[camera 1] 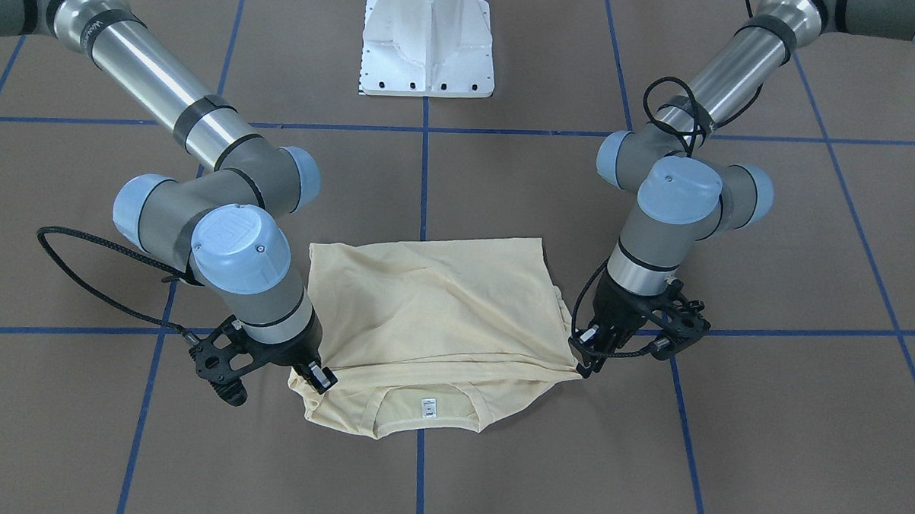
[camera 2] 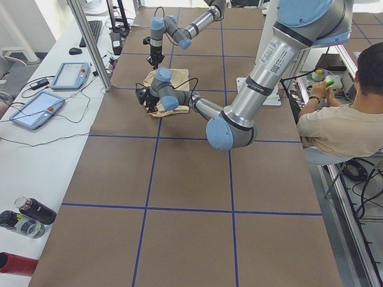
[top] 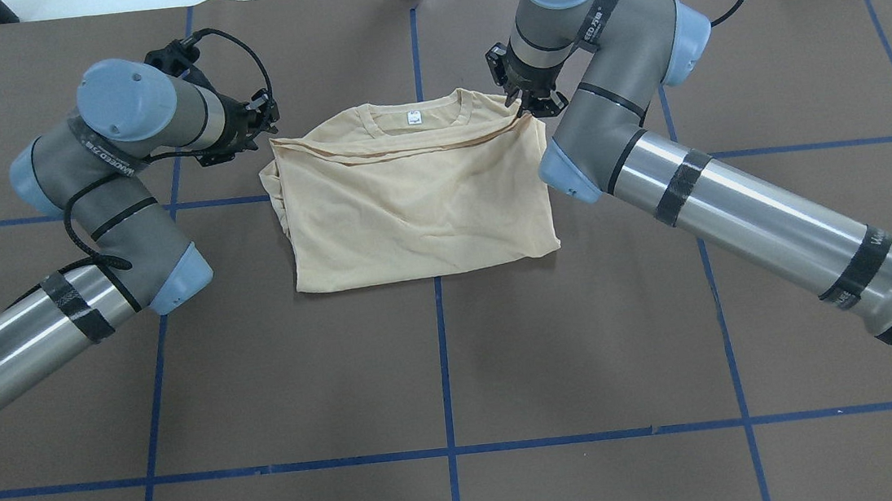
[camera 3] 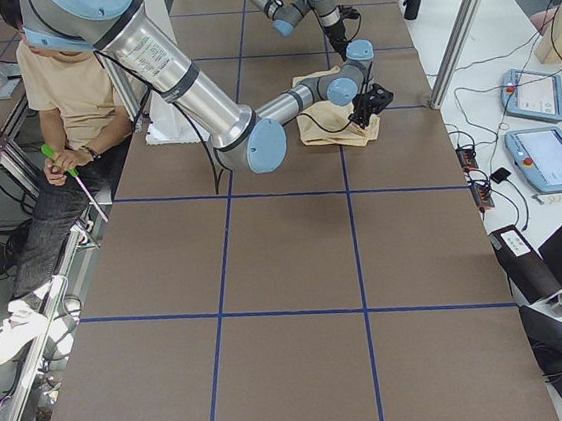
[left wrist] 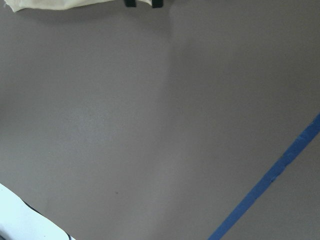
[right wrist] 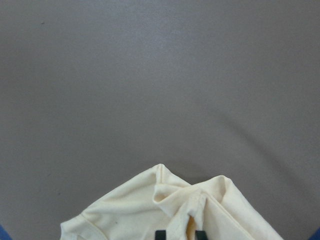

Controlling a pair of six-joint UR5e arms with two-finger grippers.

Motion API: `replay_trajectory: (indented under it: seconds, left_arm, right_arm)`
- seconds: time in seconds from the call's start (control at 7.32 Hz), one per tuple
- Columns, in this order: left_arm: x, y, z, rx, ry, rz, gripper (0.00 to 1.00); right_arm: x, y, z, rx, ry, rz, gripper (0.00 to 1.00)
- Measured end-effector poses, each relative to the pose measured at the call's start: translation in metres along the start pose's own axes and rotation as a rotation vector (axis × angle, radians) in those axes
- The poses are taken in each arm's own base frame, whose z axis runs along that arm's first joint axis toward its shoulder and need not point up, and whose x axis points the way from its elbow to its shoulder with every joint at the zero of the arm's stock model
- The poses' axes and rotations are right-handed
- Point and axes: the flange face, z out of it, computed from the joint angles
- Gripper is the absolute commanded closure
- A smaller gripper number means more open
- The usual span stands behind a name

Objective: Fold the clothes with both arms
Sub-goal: 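Lower the hem onto the collar edge and open both grippers, then raise the left gripper away while the right gripper grasps the folded shirt's side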

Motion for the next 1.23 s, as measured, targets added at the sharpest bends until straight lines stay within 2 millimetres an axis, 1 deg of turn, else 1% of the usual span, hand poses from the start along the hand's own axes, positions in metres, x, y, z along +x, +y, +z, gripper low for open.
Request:
replay_trajectory:
  seconds: [0.14, 0.27, 0.41, 0.55, 0.68, 0.82, 0.96, 1.09, 1.23]
  left_arm:
    - [0.001, -0.003, -0.002, 0.003, 0.008, 0.000, 0.42]
    - [0.002, -0.008, -0.006, 0.006, 0.017, -0.002, 0.42]
    - [0.004, -0.013, -0.012, 0.009, 0.027, -0.004, 0.43]
    - [0.009, -0.018, -0.025, 0.013, 0.048, -0.004, 0.43]
    - [0.016, -0.025, -0.045, 0.008, 0.078, -0.005, 0.44]
    - [0.018, -0.036, -0.068, -0.002, 0.109, 0.000, 0.44]
    - [0.016, -0.046, -0.088, -0.005, 0.132, 0.011, 0.44]
    - [0.013, -0.055, -0.103, 0.002, 0.148, 0.019, 0.44]
    - [0.012, -0.065, -0.115, 0.017, 0.162, 0.028, 0.44]
  right_arm:
    - [-0.002, -0.001, -0.007, -0.002, -0.012, -0.008, 0.31]
    - [-0.005, 0.000, -0.020, -0.010, -0.035, -0.016, 0.26]
    - [-0.005, 0.002, -0.032, -0.018, -0.057, -0.023, 0.26]
    - [0.005, 0.003, -0.044, -0.028, -0.081, -0.027, 0.25]
    - [0.035, 0.010, -0.056, -0.047, -0.108, -0.031, 0.24]
    - [0.073, 0.028, -0.069, -0.078, -0.134, -0.031, 0.25]
    - [0.108, 0.058, -0.078, -0.109, -0.150, -0.016, 0.24]
    - [0.140, 0.101, -0.071, -0.112, -0.155, -0.010, 0.25]
    - [0.166, 0.148, -0.054, -0.075, -0.167, -0.013, 0.26]
